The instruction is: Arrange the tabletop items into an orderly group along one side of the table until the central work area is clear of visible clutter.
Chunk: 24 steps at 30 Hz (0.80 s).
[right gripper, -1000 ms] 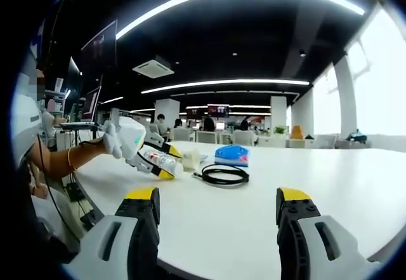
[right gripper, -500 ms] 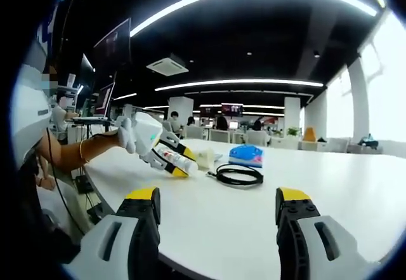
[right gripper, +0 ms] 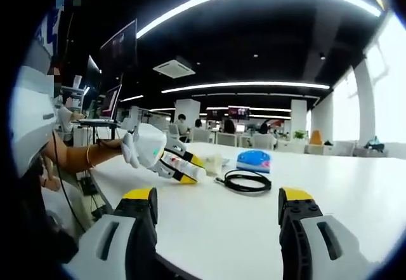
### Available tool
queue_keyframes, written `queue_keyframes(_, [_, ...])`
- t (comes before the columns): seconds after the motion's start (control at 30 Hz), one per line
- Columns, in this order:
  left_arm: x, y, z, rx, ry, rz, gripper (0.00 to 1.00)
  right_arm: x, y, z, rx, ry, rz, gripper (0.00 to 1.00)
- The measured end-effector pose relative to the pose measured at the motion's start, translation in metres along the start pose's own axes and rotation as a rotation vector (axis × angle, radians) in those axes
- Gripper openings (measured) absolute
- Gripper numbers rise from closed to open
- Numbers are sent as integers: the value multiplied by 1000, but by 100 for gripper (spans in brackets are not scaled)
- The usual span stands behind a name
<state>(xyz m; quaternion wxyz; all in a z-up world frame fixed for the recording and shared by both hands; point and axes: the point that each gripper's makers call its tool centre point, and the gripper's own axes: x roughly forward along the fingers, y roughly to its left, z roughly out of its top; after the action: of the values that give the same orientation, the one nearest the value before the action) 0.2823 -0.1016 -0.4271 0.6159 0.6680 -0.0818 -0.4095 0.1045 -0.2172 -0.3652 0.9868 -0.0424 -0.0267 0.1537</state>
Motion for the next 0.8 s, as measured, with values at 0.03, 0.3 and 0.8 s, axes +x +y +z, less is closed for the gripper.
queue_keyframes(0.03, [-1, 0, 0, -10, -6, 2, 22, 0, 0, 0, 2, -1, 0, 77])
queue_keyframes(0.3, [-1, 1, 1, -33, -33, 40, 21, 3, 1, -2, 9, 3, 0, 77])
queue_keyframes(0.8, [0, 7, 0, -54, -34, 59, 21, 4, -2, -7, 9, 30, -8, 77])
